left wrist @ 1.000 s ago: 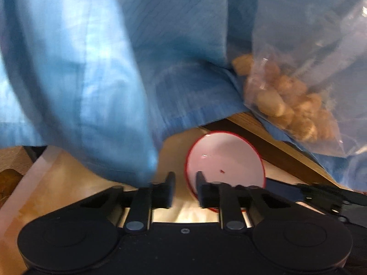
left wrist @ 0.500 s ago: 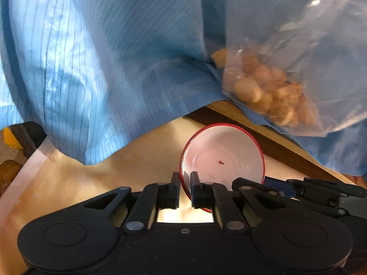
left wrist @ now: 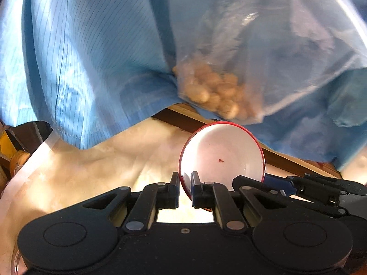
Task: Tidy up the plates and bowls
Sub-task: 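Lift the second white bowl with both grippers and carry it over the stacked bowls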
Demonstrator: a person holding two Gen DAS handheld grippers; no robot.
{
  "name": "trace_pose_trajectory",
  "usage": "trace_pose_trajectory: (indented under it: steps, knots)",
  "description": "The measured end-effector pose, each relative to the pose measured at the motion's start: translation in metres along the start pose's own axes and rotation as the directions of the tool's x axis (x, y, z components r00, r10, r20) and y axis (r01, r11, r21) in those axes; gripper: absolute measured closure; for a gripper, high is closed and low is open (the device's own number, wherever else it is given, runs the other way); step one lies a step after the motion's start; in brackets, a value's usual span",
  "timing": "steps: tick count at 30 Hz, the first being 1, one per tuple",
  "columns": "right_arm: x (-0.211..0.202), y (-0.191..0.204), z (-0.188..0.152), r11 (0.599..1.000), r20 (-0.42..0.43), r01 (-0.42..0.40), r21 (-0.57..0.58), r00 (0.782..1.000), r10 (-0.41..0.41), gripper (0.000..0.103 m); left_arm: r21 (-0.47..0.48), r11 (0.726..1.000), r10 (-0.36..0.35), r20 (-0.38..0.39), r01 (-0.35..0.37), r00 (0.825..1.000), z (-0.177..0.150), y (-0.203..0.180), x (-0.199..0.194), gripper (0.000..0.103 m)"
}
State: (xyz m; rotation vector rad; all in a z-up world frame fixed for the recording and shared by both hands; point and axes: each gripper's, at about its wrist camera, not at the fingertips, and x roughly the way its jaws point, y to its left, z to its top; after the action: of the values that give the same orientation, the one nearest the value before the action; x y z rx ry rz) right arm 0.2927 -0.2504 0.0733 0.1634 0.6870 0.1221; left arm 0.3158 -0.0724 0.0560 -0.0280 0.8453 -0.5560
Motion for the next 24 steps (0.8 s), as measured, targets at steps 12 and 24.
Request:
trace_pose_trajectory:
  steps: [12, 24]
  knots:
    - [-0.060, 0.011, -0.028, 1.000, 0.044, 0.012, -0.018, 0.999, -0.011, 0.079, 0.030, 0.999, -0.039, 0.014, 0.039, 0.999, -0.024, -0.024, -0.034, 0.093]
    - [-0.081, 0.018, -0.049, 1.000, 0.041, 0.017, -0.016, 0.999, -0.016, 0.079, 0.050, 0.998, -0.043, 0.003, 0.043, 0.999, -0.046, -0.032, -0.049, 0.093]
